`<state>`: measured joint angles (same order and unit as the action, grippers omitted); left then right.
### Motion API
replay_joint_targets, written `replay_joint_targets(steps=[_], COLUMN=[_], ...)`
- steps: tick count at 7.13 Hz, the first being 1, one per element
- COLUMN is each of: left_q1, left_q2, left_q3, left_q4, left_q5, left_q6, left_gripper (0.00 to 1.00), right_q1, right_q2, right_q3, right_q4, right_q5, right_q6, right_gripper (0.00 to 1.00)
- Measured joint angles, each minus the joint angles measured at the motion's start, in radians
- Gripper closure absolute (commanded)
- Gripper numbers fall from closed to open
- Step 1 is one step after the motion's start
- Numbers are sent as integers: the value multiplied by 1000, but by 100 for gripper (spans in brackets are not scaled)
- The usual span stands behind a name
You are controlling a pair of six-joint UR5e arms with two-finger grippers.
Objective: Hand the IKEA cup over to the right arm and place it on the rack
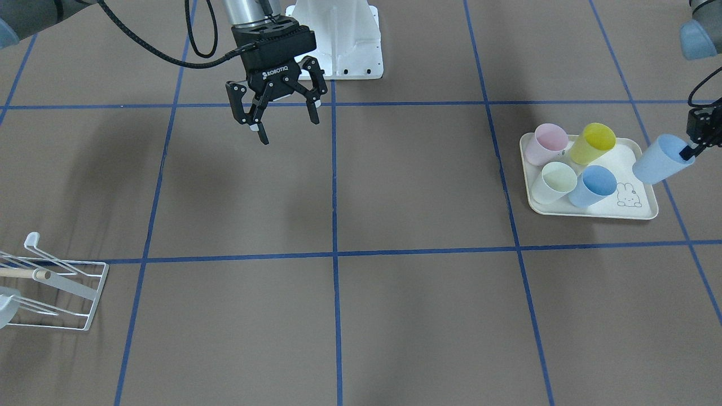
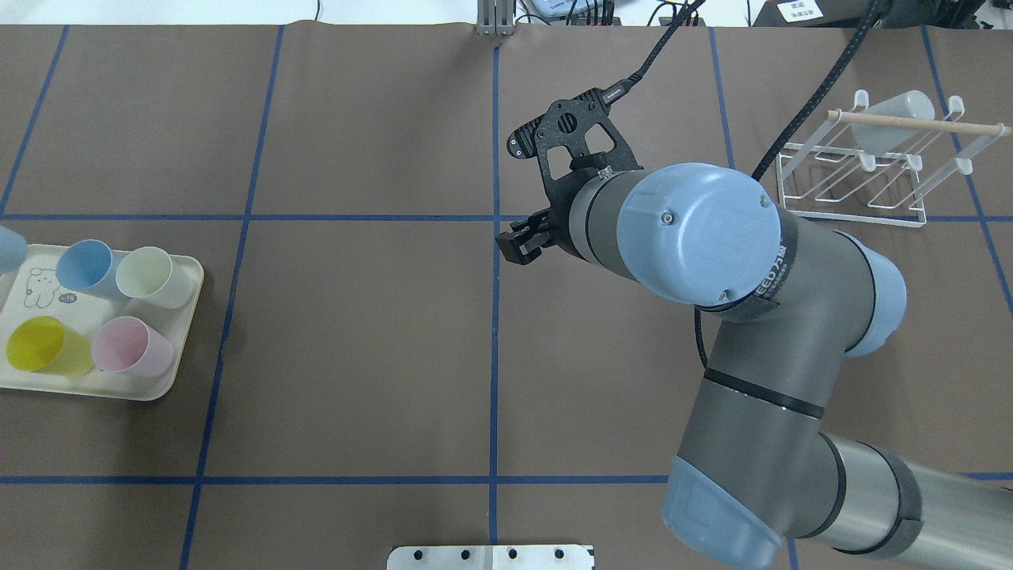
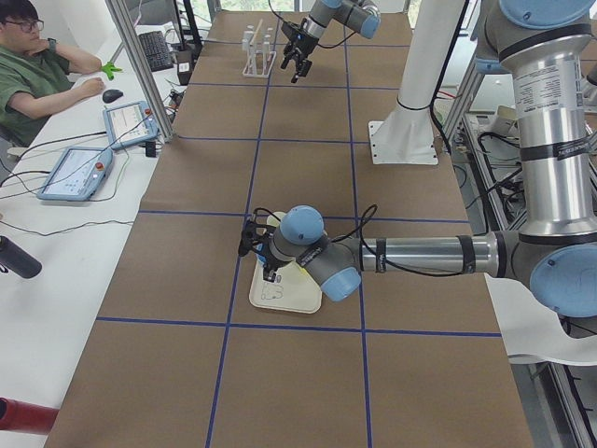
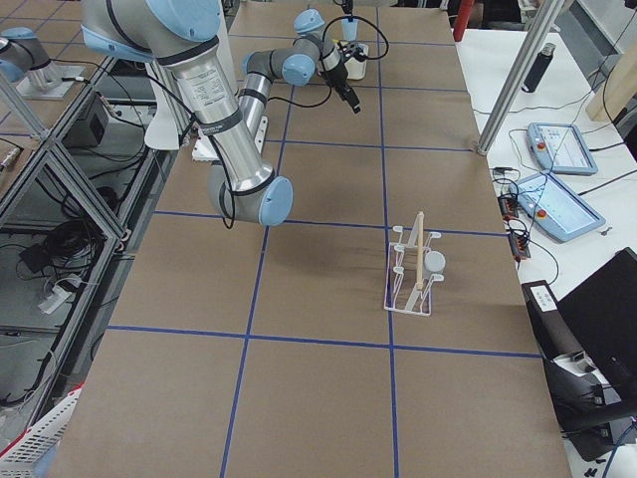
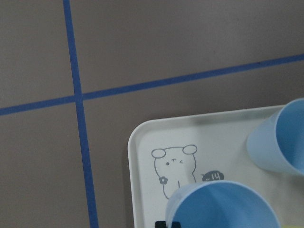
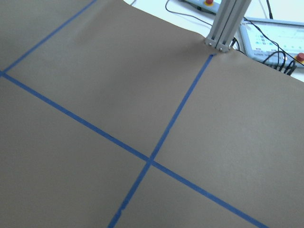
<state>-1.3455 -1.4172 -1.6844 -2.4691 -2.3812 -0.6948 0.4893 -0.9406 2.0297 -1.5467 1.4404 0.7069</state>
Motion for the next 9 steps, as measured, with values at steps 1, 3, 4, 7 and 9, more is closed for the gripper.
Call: replay_joint_targets(steps=[1, 3, 4, 7, 9], left_q1=[-9, -11, -10, 19, 113], left_q2=[-49, -157, -209, -399, -490], left_q3=[-27, -98, -127, -161, -161], left_q4=[3, 0, -4, -7, -8], left_q5=[-32, -118, -159, -230, -228], left_q6=[-134, -467, -617, -1077, -1242], left_gripper=[100, 100, 100, 100, 100], right_q1=[-14, -77, -96, -103, -92], right_q2=[2, 2, 1, 2, 25], right_q3=[-13, -30, -55, -197, -214], right_q4=[44, 87, 162, 533, 605], right_q5=[-43, -241, -295, -221, -110], right_q6=[-11, -52, -107, -294, -340], right_gripper=[1, 1, 1, 1, 1])
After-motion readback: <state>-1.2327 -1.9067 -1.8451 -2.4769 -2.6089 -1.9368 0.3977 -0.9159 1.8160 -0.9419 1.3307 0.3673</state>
